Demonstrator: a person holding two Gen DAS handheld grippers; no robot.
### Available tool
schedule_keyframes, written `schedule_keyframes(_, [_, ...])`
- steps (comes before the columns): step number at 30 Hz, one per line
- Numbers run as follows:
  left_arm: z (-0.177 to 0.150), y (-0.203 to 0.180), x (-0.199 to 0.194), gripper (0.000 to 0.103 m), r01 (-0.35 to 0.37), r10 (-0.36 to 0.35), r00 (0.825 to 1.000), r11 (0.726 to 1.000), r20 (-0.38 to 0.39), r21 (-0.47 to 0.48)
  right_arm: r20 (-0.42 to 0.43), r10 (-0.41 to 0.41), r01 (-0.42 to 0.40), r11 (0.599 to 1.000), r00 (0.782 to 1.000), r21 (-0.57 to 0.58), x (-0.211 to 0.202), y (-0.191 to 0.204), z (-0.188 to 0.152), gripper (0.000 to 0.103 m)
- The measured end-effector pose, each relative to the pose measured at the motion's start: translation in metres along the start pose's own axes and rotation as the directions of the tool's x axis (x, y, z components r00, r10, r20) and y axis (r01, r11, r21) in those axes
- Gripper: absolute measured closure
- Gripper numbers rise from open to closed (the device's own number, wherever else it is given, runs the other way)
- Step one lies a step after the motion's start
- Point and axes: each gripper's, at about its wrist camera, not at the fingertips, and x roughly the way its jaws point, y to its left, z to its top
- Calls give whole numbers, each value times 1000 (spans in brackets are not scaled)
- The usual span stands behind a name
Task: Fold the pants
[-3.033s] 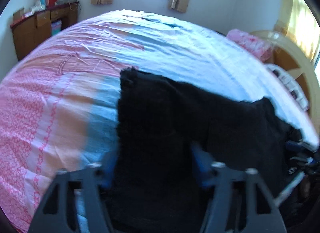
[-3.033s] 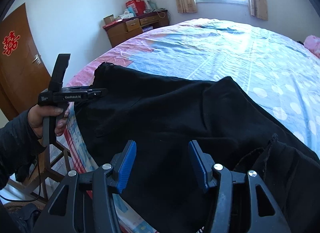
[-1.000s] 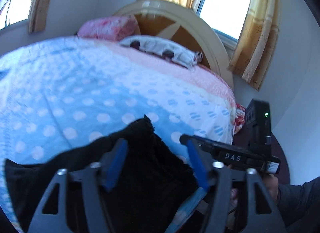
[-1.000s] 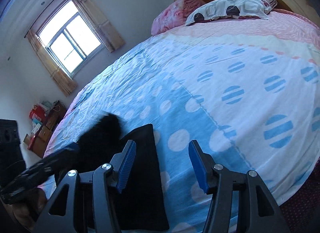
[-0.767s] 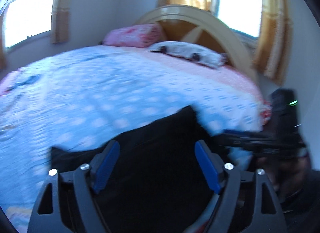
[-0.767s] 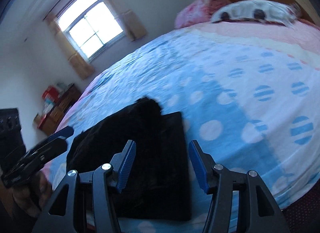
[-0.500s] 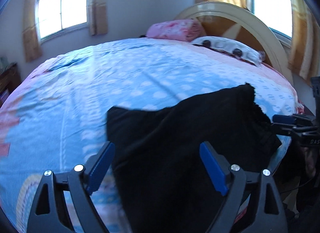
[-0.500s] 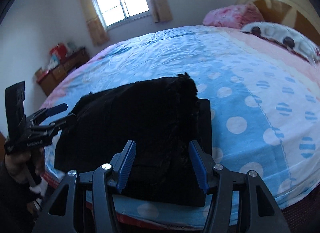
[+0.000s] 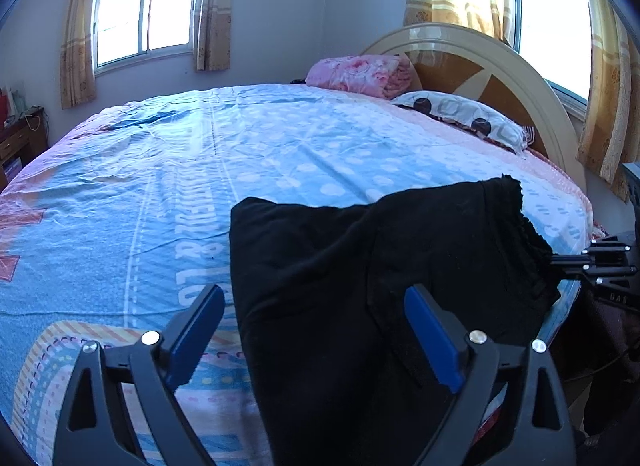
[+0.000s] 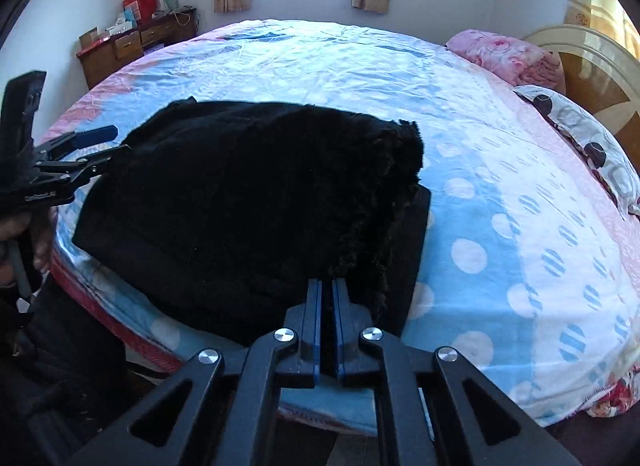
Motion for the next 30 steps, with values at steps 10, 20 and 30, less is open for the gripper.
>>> schedule_keyframes(10, [-9,1,-3,7,-18,18,1000,1000,8,21,32,119,-123,973,992,195,-12,-24,-8,61])
schedule_keyframes(20, [-12,12,-11,4,-32,32,999,999,22,-9,-18,159,-153,972,987,179,13,1,-9,97])
schedule_keyframes(30, [-18,15,-2,1,-41,41,999,999,3,-10,-157,-23,36,996,987,80,18,-14,-23,98])
